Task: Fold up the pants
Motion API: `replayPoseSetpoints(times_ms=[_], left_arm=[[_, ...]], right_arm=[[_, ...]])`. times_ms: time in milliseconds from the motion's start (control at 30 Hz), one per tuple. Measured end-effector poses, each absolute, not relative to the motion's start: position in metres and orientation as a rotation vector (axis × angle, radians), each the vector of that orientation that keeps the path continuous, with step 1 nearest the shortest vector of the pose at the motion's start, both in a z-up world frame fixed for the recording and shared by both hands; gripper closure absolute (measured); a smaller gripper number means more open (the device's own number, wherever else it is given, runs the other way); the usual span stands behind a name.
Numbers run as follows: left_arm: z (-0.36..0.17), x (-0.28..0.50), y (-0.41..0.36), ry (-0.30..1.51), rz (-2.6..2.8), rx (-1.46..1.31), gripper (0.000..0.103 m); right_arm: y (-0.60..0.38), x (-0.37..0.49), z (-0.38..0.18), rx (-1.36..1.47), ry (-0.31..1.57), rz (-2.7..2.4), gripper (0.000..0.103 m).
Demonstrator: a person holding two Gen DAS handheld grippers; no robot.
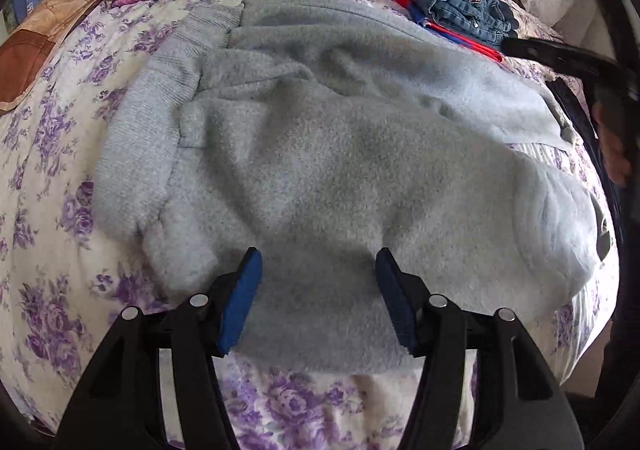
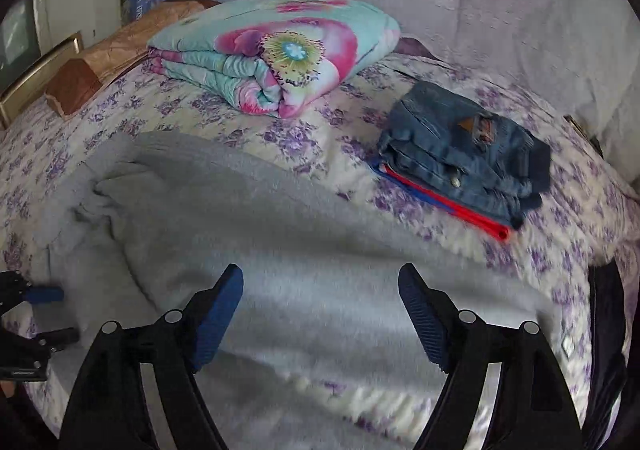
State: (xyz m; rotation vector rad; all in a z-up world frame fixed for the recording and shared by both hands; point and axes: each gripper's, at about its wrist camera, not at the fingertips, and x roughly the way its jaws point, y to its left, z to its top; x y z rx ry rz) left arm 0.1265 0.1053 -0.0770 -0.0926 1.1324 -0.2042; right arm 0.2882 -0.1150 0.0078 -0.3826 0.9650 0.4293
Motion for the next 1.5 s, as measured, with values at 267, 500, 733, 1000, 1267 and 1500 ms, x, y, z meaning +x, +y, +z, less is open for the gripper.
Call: replayPoseSetpoints(times_ms=[267, 500, 733, 1000, 1267, 1500], left_arm=[[0.016, 0.205, 0.157, 1.028, -0.206, 0.096, 0.004], [0.0, 0.333, 0.156, 1.077, -0.359, 0.225, 0.005], [-0.035, 0.374, 0.13, 1.169, -0.555, 0.314, 0.005], [-0.058, 0.388, 0.122, 1.231, -0.745, 0.224, 0.006], [-0.085, 0.391, 0.125, 1.258, -0.803, 0.089, 0.092], [-0.036, 0.36, 0.133, 1.126, -0.794, 0.132, 0.093]], right_arm=[[-0.076, 0.371, -0.059, -0.564, 1.102, 0.595, 0.022], [-0.078, 0.384, -0.069, -0.373, 1.174, 0.803, 0.088], [-0.082, 0.38, -0.05, -0.315, 1.095, 0.768, 0.092], [-0.084, 0.377, -0.027, -0.349, 1.043, 0.74, 0.091], [-0.078, 0.37, -0.03, -0.383, 1.032, 0.698, 0.091], [-0.084, 0.346, 0.007, -0.35, 0.987, 0.713, 0.091]])
